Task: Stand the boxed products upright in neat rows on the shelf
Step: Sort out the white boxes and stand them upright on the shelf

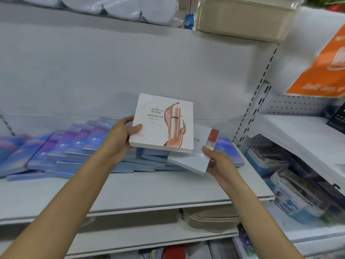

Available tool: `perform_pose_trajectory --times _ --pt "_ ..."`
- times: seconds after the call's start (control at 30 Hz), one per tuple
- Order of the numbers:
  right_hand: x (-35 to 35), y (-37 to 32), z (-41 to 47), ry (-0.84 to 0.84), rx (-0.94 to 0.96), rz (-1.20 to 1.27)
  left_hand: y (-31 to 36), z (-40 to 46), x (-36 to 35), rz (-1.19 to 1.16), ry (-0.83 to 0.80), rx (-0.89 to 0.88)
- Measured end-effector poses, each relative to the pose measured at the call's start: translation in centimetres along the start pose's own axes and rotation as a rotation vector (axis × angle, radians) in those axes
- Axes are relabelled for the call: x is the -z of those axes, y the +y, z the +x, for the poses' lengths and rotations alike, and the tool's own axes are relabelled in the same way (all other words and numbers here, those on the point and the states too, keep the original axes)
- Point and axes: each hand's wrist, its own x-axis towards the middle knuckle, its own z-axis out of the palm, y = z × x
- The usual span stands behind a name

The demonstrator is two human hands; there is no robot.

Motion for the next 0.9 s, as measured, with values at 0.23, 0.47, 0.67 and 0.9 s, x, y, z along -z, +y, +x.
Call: perform_pose_trajectory --times 0.23,0.47,0.67,0.9 --pt "-3.7 -0.5 -0.3 -0.037 0.209 -0.075 -0.9 -3.0 4.8 -0.075 0.137 -0.073" --pt "-11.5 -1.2 -2.1 -0.146 0.326 -0.079 1.2 -7.2 11.0 -0.029 0.246 -0.246" --pt "-20.6 0.0 -5.6 -0.257 0.373 -0.093 3.3 -12.2 20.4 -0.079 0.377 -0.331" --pt "-33.4 4.4 -12.1 -0.341 0.359 -0.083 5.8 -20.2 34.7 -0.004 0.389 -0.350"
